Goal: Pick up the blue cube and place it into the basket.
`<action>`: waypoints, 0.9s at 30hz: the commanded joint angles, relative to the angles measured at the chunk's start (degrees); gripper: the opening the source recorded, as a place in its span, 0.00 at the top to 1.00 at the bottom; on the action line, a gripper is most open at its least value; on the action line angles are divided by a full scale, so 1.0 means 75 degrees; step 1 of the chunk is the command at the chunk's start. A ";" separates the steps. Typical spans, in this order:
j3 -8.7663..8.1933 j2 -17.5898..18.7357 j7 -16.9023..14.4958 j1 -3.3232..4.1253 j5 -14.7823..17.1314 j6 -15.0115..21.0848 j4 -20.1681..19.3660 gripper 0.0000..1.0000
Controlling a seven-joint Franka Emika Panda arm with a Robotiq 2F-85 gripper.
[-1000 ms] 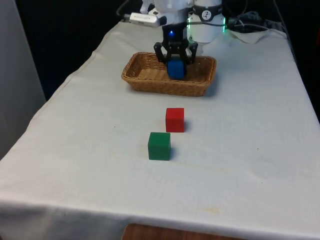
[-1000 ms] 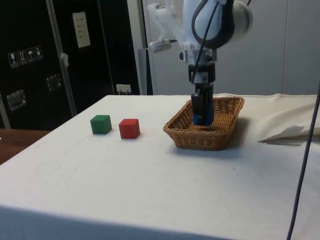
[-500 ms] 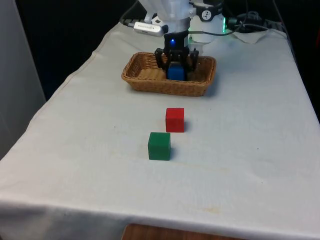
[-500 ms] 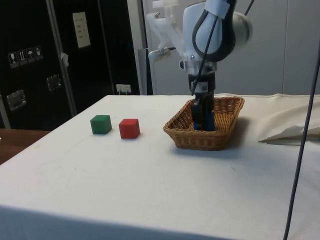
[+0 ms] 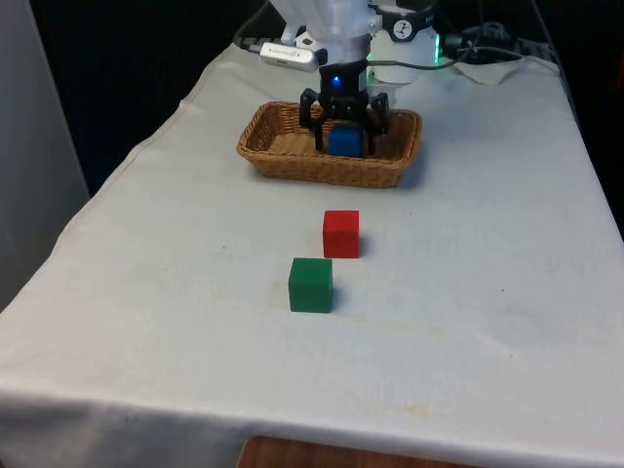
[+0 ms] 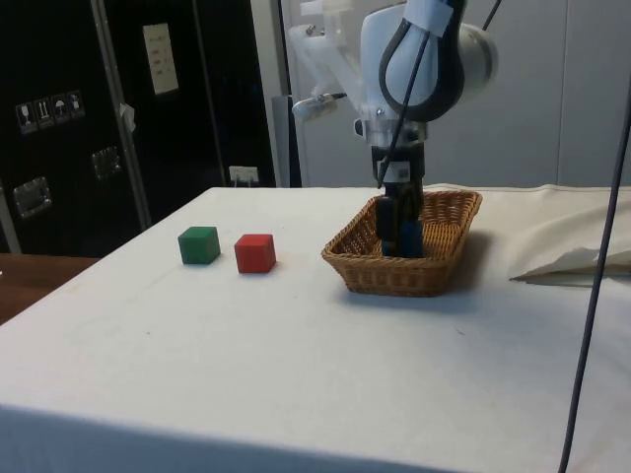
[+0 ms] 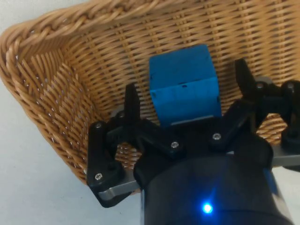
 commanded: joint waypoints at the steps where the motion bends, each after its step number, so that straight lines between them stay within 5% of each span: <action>1: -0.0015 -0.0084 0.0023 0.0008 -0.0008 -0.0031 -0.0023 0.00; 18: -0.0076 -0.1283 -0.0008 -0.0038 -0.0076 -0.1108 -0.0008 0.00; 27: -0.0061 -0.1520 0.0000 -0.0031 -0.0160 -0.1925 0.0588 0.00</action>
